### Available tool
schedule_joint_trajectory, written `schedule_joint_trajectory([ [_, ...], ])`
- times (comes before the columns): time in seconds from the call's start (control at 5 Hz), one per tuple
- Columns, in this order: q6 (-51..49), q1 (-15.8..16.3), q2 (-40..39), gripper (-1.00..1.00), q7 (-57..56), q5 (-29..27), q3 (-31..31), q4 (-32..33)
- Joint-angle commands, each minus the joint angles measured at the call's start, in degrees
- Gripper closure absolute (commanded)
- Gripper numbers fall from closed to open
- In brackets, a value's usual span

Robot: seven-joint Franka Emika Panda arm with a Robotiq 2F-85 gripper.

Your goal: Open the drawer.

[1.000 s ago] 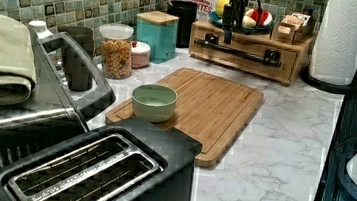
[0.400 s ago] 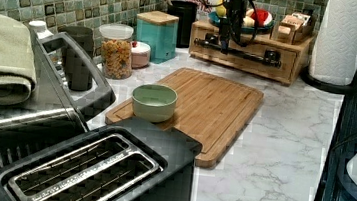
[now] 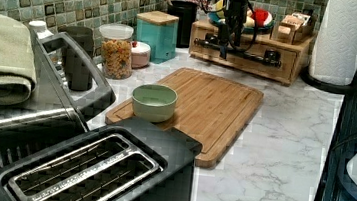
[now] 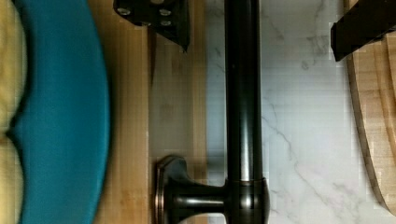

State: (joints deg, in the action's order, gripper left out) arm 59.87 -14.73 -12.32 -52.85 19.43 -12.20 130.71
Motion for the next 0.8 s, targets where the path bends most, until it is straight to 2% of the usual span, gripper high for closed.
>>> schedule_joint_trajectory([
  [0.2,4.1,-1.3,-5.0,-1.0,0.1,-4.1,0.4,-0.6],
  [0.4,3.1,-0.4,-5.2,-1.0,1.5,-2.8,0.0,-0.7],
  [0.8,-0.9,-0.3,-3.0,-1.0,-0.9,-6.1,2.9,-1.1],
])
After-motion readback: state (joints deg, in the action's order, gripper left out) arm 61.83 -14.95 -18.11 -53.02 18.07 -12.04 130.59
